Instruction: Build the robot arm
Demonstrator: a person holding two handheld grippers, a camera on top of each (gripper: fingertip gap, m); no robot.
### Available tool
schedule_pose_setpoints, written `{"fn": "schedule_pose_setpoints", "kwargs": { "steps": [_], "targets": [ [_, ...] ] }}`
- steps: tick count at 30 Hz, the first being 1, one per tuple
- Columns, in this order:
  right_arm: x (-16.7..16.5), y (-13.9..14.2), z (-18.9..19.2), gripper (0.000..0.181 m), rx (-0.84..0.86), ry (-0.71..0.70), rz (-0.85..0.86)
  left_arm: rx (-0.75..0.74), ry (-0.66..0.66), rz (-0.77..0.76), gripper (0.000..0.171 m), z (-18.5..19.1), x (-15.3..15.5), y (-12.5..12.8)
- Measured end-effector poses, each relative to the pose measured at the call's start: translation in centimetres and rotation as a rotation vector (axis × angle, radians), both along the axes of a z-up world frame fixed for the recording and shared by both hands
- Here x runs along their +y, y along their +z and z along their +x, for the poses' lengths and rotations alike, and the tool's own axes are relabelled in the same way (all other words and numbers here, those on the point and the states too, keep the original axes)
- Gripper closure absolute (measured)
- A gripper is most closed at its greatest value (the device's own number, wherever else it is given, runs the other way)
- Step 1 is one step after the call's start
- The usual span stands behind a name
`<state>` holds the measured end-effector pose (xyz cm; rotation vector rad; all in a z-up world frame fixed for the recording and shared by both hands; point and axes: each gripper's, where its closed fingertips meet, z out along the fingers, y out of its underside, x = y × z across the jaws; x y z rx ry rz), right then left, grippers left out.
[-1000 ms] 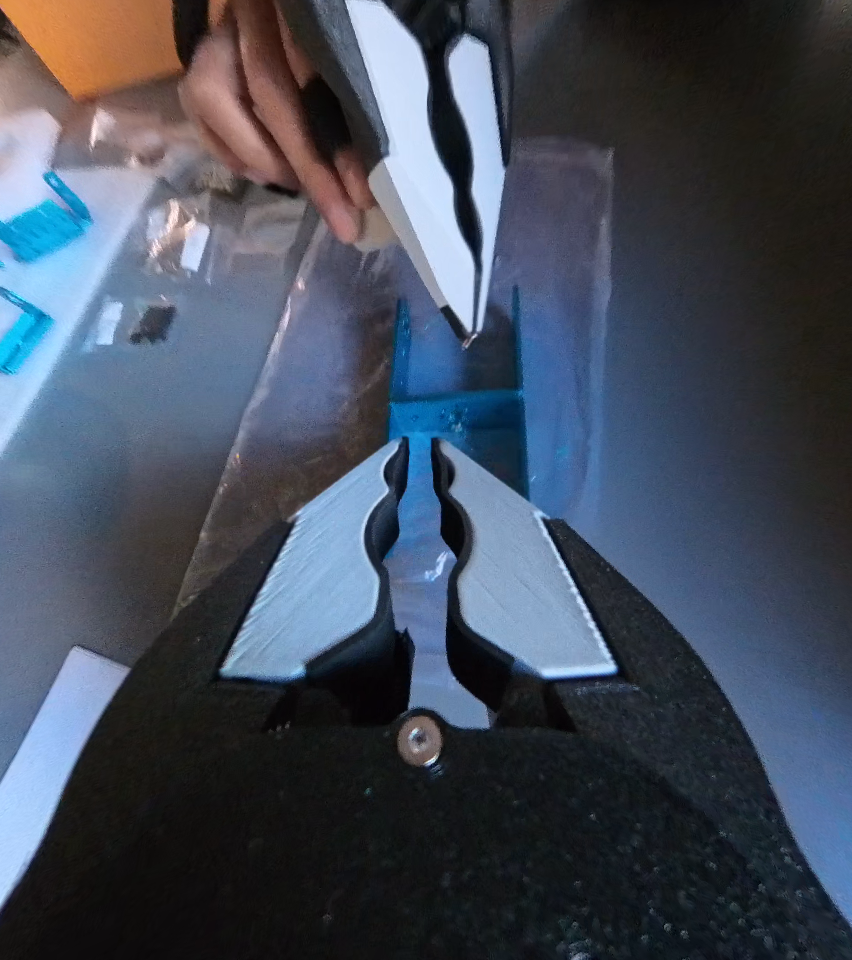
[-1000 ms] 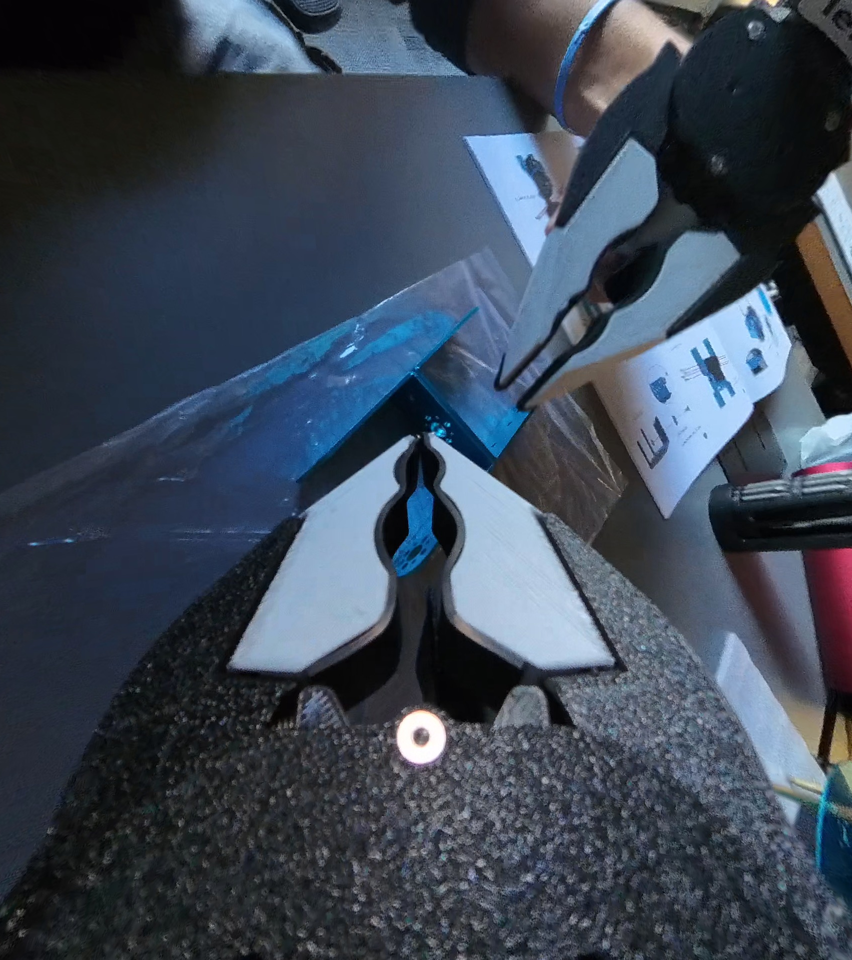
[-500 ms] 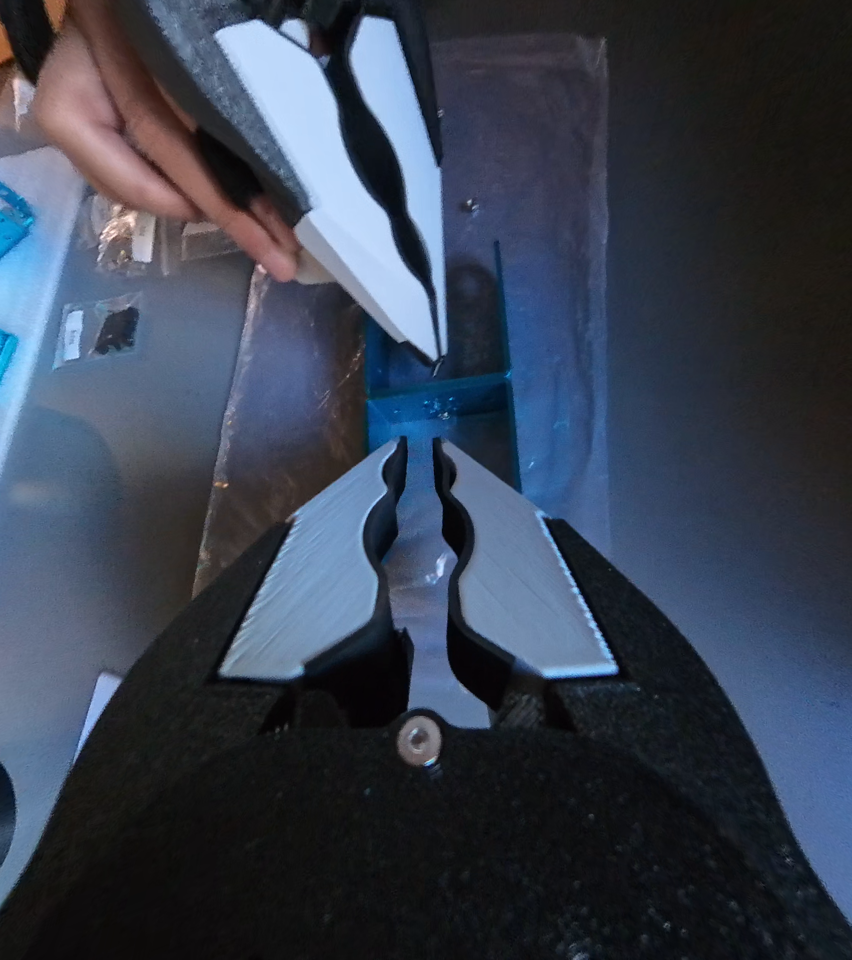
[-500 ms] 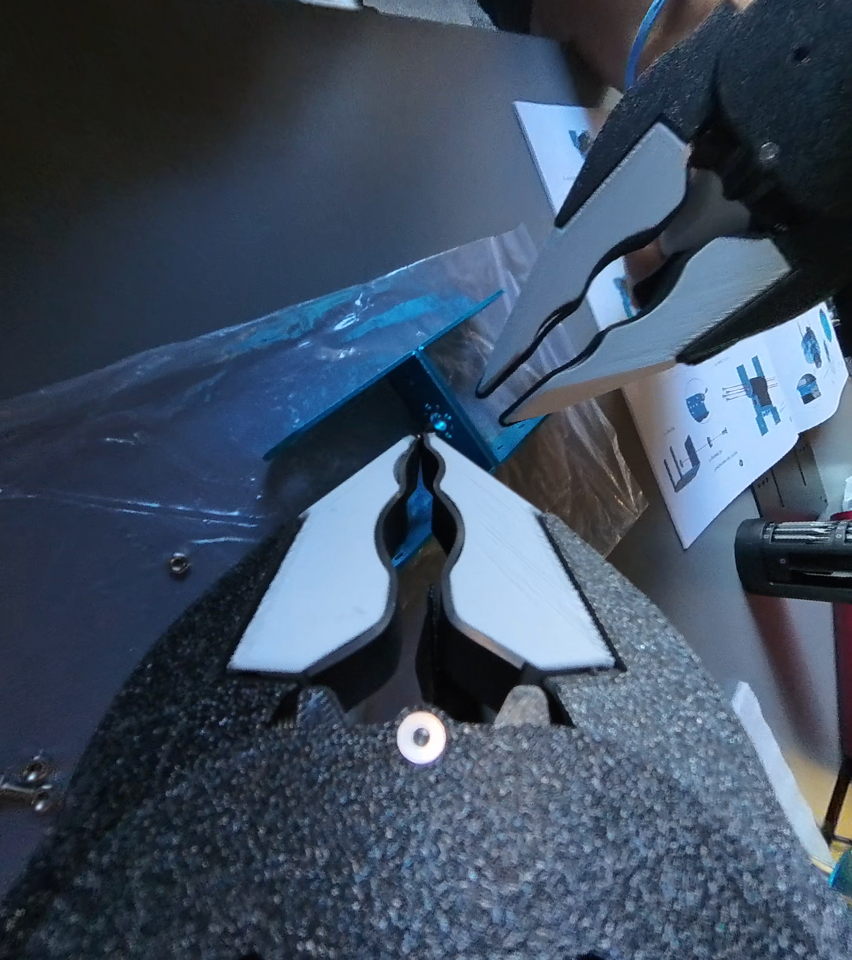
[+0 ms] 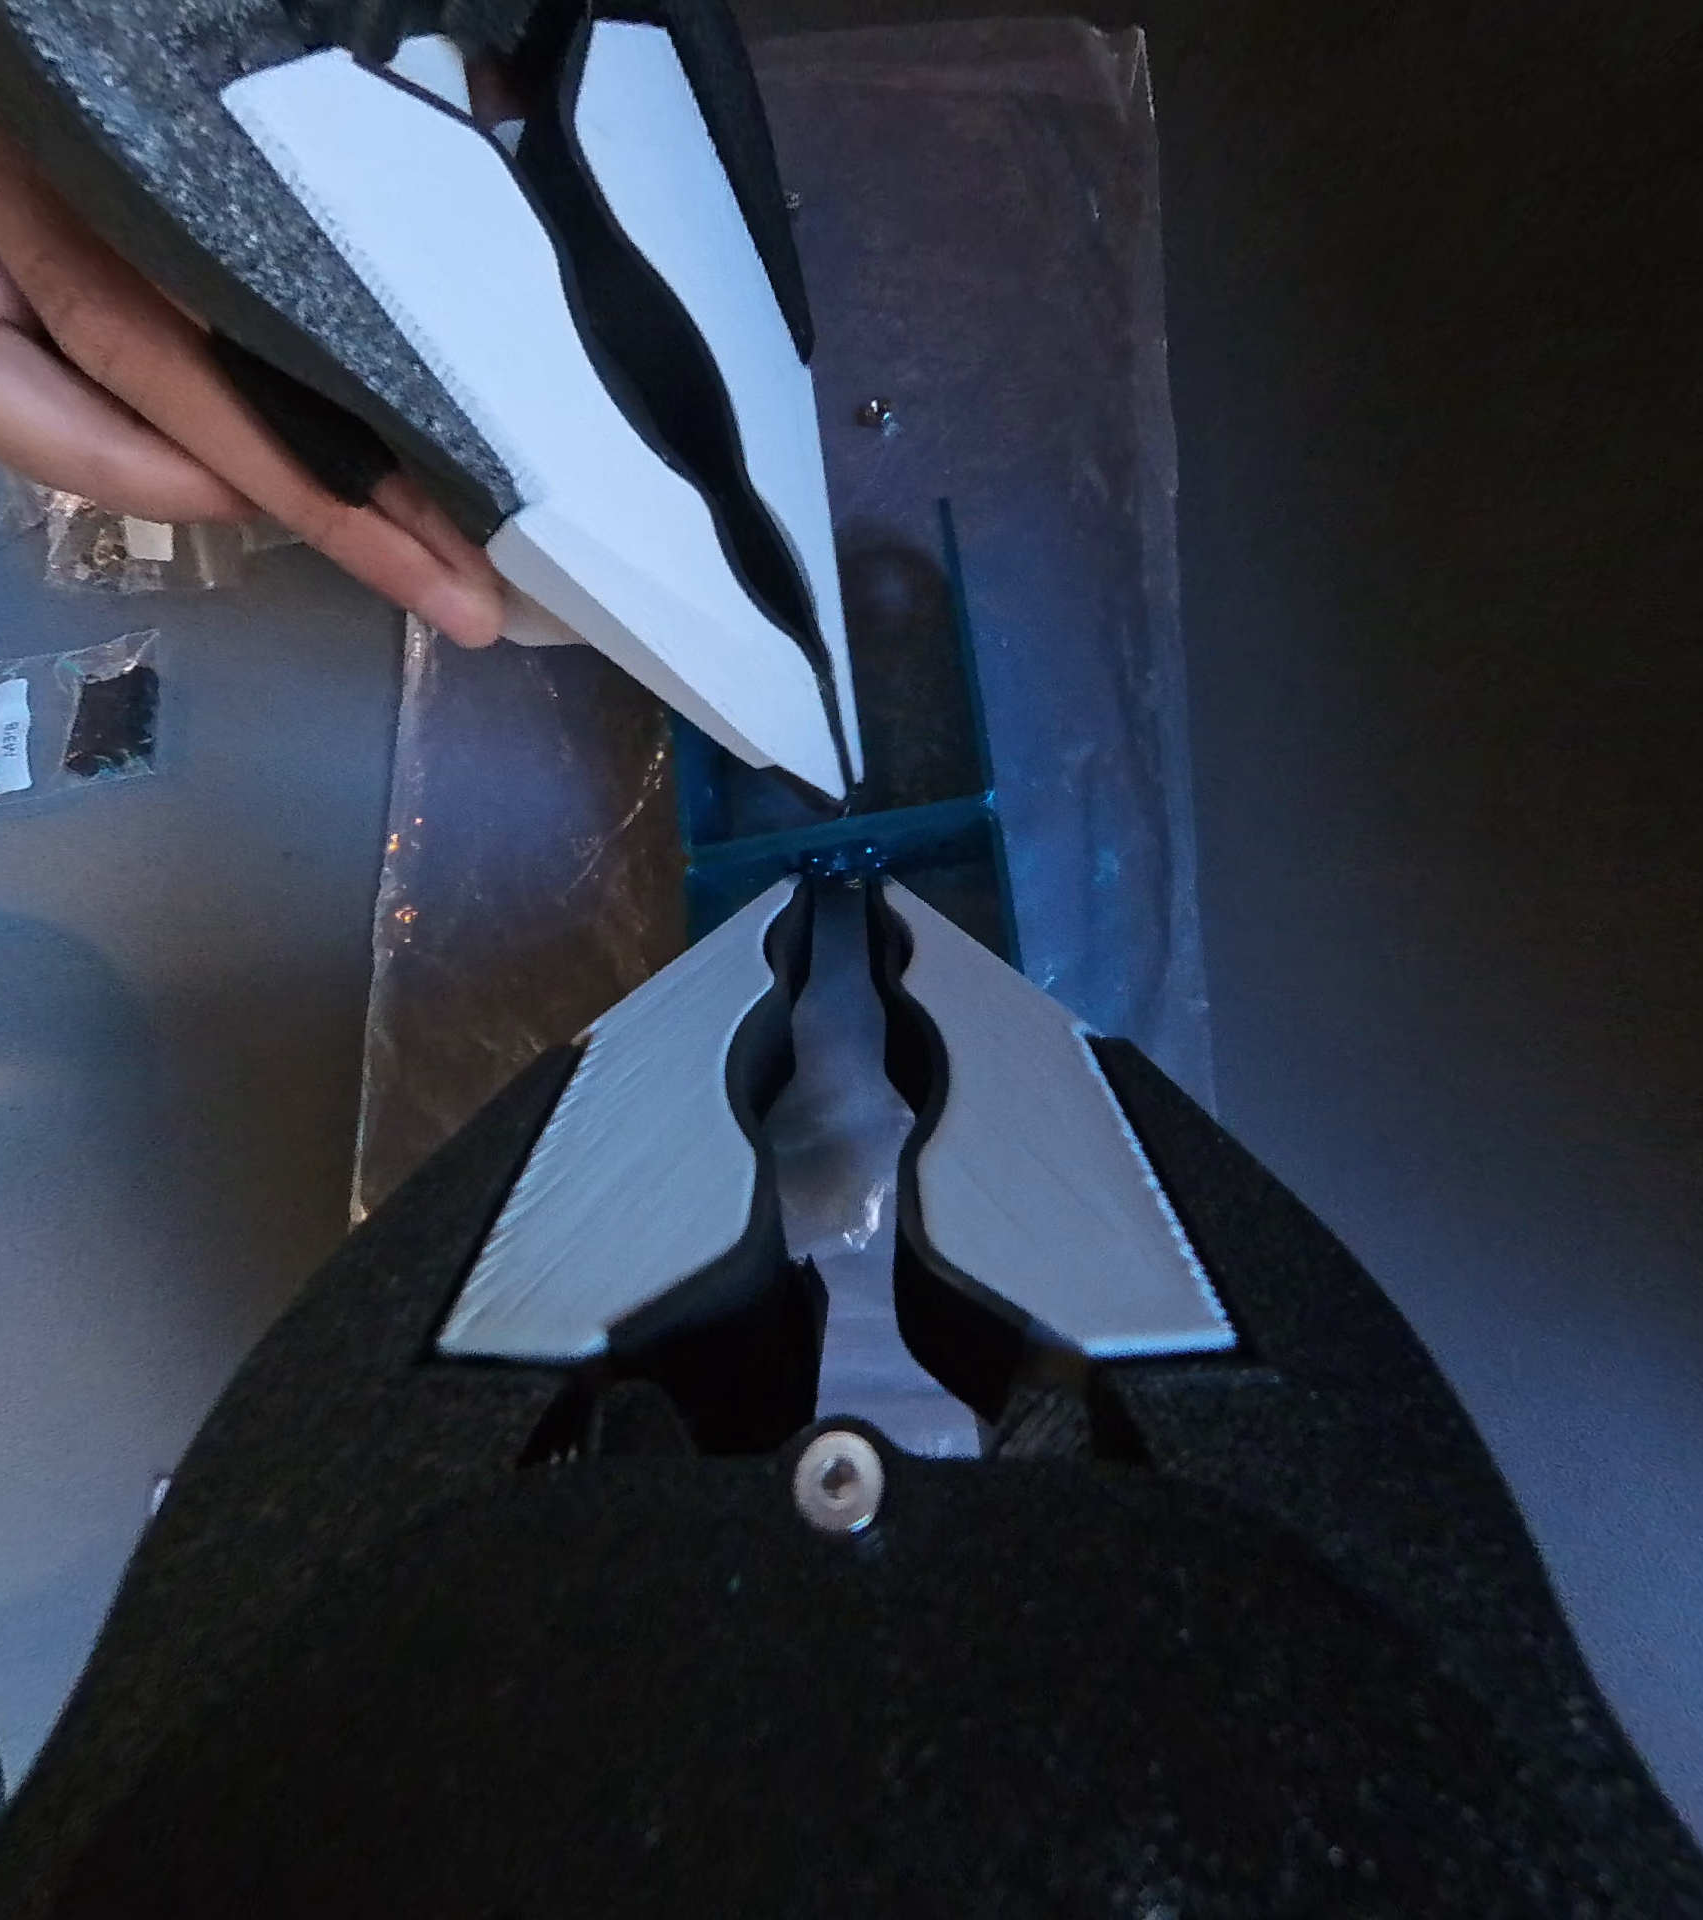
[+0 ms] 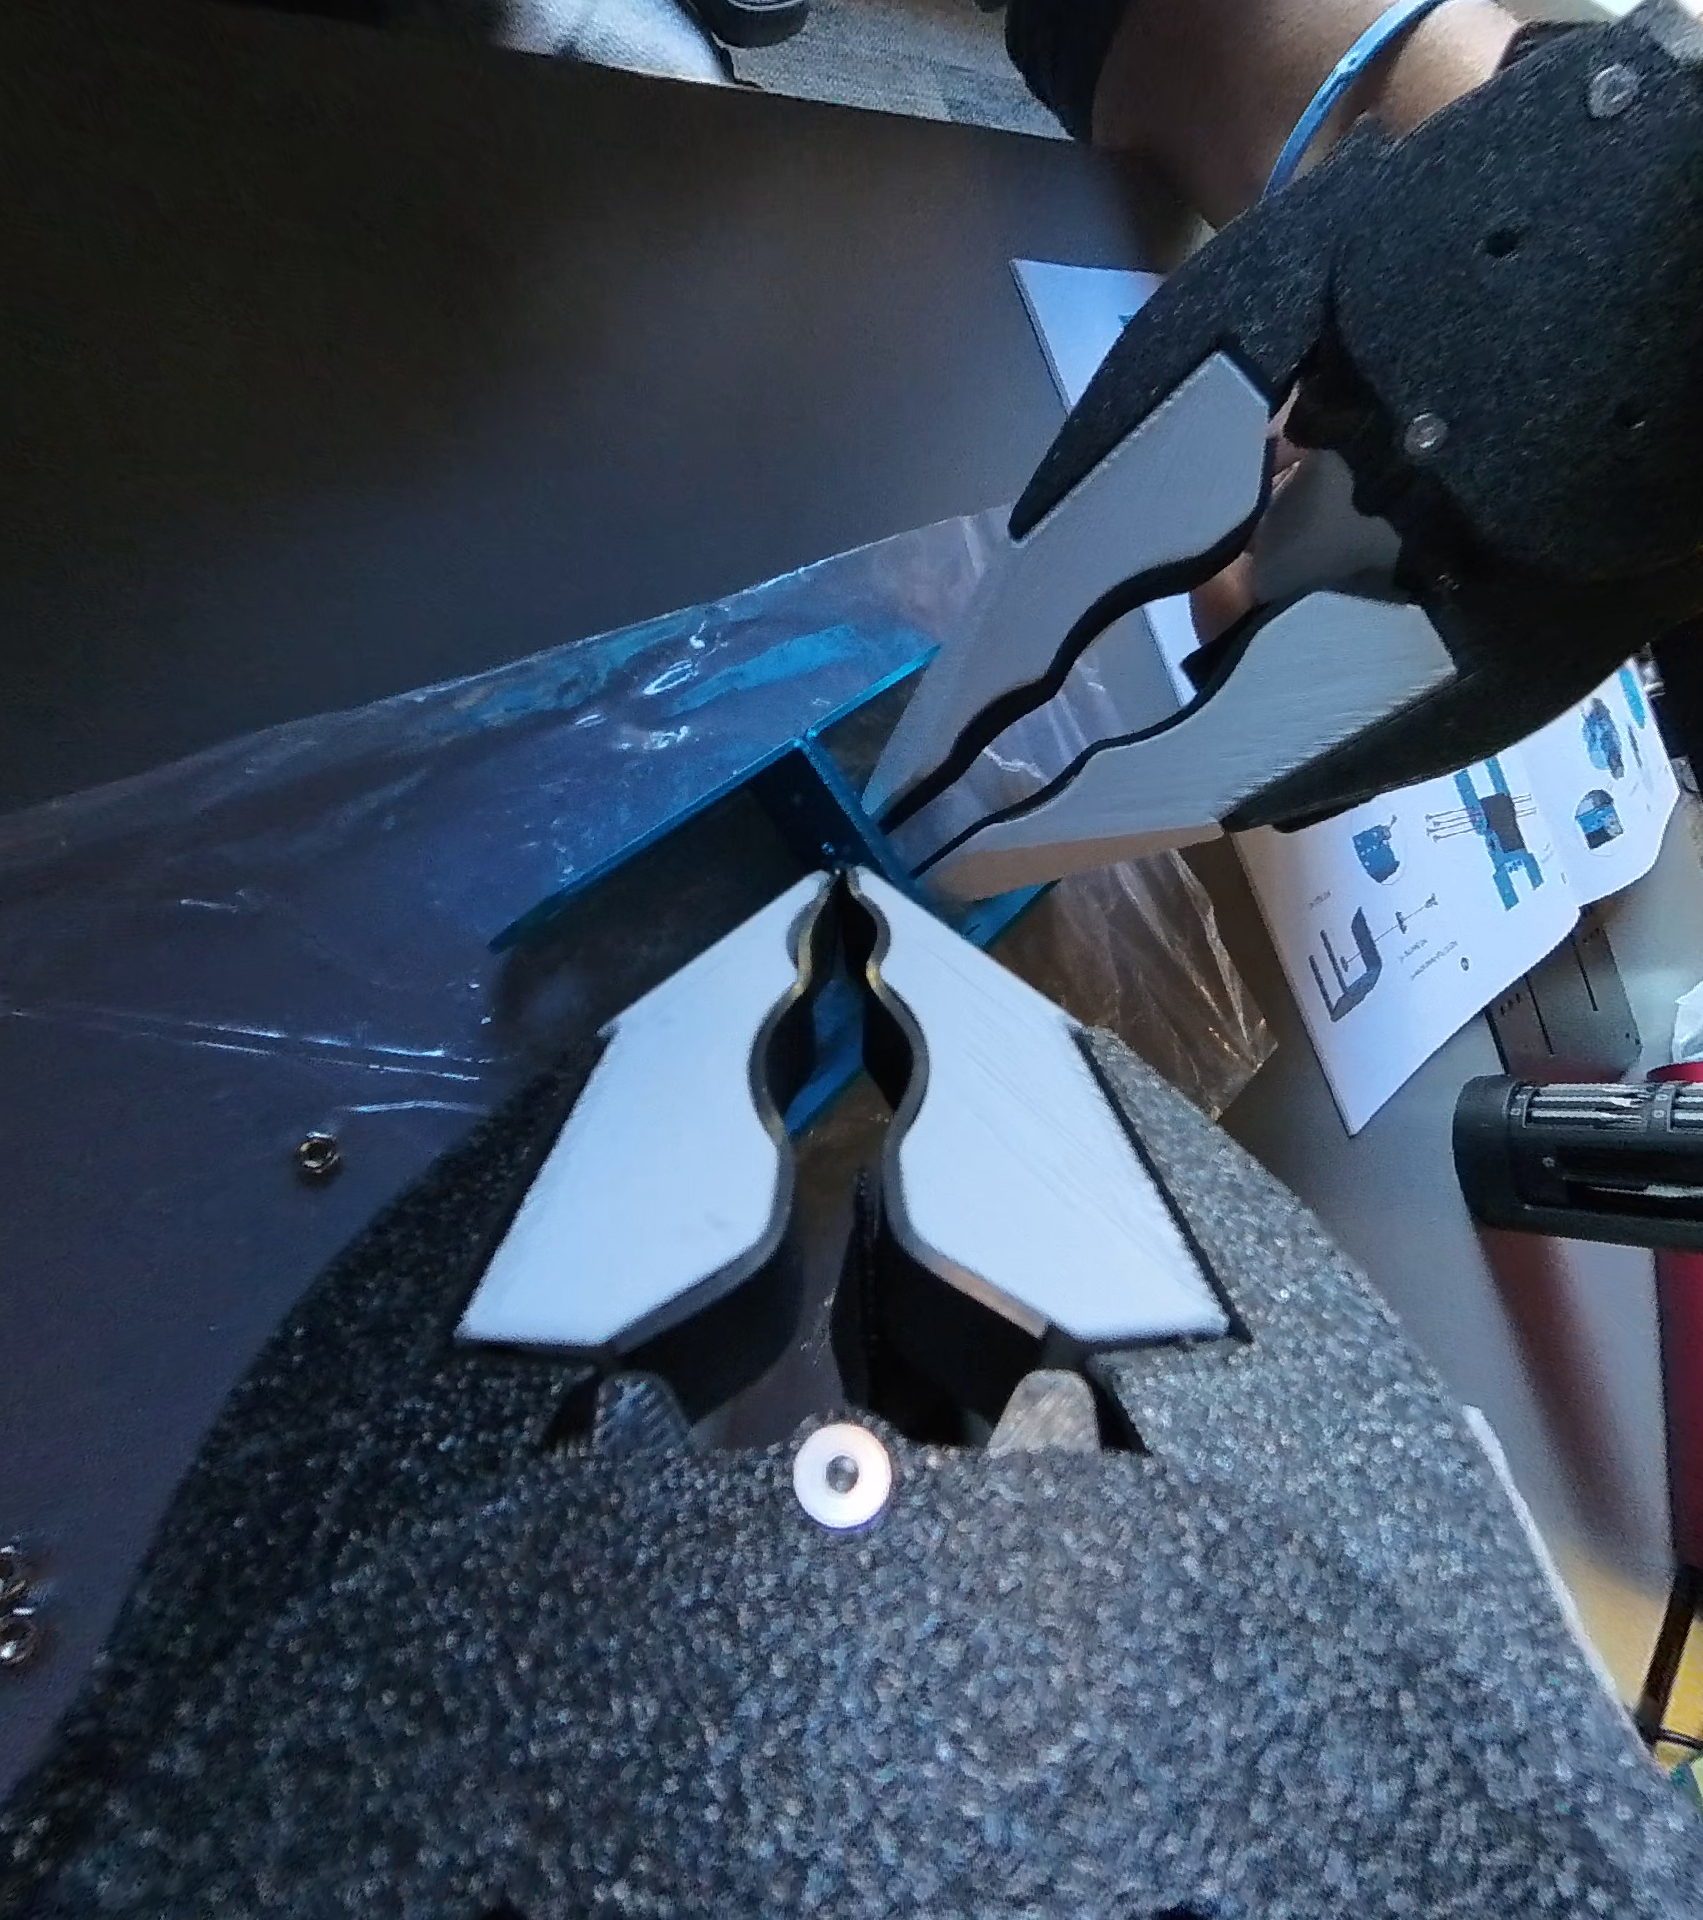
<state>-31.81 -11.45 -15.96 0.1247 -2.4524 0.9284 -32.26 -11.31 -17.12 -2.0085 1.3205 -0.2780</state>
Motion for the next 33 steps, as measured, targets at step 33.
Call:
{"fn": "schedule_pose_setpoints", "kwargs": {
  "steps": [33],
  "targets": [
    [0.2,0.3,0.8,0.181,-0.018,-0.089,0.056,-0.007,0.024,0.037,0.164,0.0,0.2,-0.2]
  ]
}}
